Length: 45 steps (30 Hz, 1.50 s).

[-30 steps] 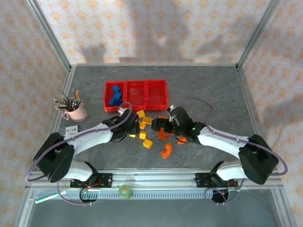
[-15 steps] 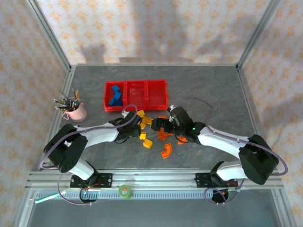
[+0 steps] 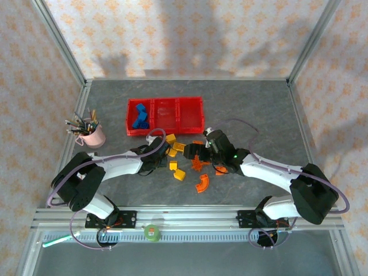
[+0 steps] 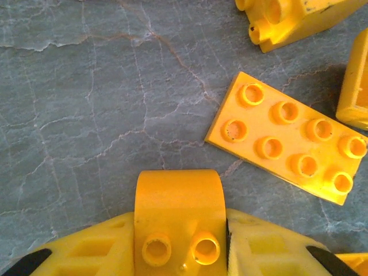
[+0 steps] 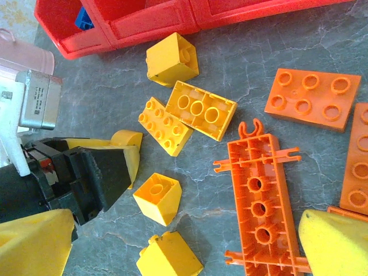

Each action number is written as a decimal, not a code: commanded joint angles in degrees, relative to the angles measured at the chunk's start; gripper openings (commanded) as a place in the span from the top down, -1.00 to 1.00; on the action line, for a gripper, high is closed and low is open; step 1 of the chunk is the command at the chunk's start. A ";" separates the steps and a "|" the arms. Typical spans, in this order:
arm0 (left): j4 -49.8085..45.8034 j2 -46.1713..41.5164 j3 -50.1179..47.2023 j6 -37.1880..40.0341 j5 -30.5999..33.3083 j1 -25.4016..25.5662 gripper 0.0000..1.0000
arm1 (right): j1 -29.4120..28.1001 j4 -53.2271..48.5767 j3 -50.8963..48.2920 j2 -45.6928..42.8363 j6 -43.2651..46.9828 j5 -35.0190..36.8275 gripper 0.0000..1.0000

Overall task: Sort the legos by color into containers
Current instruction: Pick up the lego from the center of the table, then place the lego in the container.

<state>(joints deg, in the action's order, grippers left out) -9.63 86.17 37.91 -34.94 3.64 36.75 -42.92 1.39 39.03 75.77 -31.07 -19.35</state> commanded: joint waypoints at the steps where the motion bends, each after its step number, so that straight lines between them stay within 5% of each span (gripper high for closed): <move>1: -2.26 -3.29 -0.53 -1.53 0.84 0.17 0.33 | 0.28 0.77 0.83 -0.96 -0.04 0.38 -1.00; 13: -8.12 -4.42 14.11 1.01 8.89 -1.86 0.35 | 4.21 0.97 4.98 0.07 -0.21 -0.05 -1.00; 21: -5.29 9.10 29.31 5.41 6.85 -10.19 0.36 | 8.72 1.84 6.08 1.93 0.41 -2.98 -1.00; 30: -7.90 27.08 47.96 9.12 7.51 -12.40 0.36 | 10.57 2.92 6.33 3.72 1.13 -4.20 -1.00; 38: -9.50 33.73 53.89 11.20 6.60 -13.11 0.16 | 10.66 3.63 7.68 5.49 1.51 -5.60 -1.00; 45: -11.19 31.12 53.59 12.52 7.78 -13.25 0.02 | 10.66 3.73 8.94 6.11 1.85 -7.87 -1.00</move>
<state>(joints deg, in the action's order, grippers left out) -17.72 119.13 90.80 -24.03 9.91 23.83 -32.56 3.86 46.02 81.89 -30.35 -26.04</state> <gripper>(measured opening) 0.488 0.998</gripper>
